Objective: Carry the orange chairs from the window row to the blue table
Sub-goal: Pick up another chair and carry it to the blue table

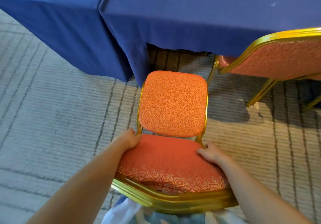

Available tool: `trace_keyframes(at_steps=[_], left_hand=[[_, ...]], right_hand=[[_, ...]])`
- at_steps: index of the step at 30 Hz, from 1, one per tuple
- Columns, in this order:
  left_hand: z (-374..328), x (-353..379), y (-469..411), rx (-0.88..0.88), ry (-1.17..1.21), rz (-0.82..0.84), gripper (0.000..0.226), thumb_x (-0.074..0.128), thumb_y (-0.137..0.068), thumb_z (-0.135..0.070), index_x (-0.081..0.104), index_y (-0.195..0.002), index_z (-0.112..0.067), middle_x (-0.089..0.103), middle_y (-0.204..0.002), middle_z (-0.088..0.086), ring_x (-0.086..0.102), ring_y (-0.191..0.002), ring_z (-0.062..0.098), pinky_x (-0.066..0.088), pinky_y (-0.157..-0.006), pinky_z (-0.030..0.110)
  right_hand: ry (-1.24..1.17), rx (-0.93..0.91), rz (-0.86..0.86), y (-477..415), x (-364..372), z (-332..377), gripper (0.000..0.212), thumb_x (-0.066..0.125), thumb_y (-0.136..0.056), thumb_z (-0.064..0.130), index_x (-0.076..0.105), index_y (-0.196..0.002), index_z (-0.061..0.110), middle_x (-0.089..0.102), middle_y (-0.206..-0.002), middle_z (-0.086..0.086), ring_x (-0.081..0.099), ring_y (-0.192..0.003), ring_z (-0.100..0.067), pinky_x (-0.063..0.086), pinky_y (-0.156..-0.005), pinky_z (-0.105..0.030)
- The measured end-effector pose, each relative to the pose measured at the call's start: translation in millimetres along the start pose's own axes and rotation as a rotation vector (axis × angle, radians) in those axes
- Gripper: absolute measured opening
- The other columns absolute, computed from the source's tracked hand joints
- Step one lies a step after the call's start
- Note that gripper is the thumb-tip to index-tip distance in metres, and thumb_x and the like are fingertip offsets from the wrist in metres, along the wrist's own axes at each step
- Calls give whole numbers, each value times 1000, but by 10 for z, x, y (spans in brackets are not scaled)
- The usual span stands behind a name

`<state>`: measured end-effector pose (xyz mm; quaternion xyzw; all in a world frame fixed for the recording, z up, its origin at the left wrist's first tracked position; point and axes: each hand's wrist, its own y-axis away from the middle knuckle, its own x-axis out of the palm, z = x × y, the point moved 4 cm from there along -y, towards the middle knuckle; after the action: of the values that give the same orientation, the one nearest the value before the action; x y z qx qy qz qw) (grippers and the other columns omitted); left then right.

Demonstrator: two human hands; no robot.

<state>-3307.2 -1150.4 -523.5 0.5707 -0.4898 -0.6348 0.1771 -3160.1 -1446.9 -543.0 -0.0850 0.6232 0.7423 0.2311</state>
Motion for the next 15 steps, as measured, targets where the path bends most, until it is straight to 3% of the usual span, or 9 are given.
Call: trace_keyframes(at_steps=[3,6,10,15], left_hand=[[49,57,-126,-17,-65,54,55,50,-93,-39,48,-135,-5,50,-139,18,48,-127,32,40,-102,37],[127,113,-269,-30,-128,92,54,51,-90,-41,52,-131,-6,53,-136,17,50,-124,32,41,-102,38],[166,143,-390,-71,-205,143,63,49,-92,-47,46,-138,-5,47,-142,18,47,-128,32,39,-105,39],[197,150,-458,-133,-240,191,76,44,-92,-58,34,-146,-5,37,-150,17,38,-136,32,33,-111,41]], right_hand=[[10,56,58,-167,54,-52,59,64,-85,42,56,-131,6,61,-131,-15,59,-117,-31,44,-89,-29],[-16,111,119,-340,96,-154,83,59,-68,56,55,-135,9,61,-133,-14,60,-117,-32,47,-98,-34],[34,164,143,-317,29,-111,47,56,-97,37,57,-132,7,58,-135,-13,57,-122,-31,43,-96,-29],[-4,232,245,-324,51,-166,58,43,-100,51,51,-143,12,53,-145,-12,53,-129,-29,39,-104,-32]])
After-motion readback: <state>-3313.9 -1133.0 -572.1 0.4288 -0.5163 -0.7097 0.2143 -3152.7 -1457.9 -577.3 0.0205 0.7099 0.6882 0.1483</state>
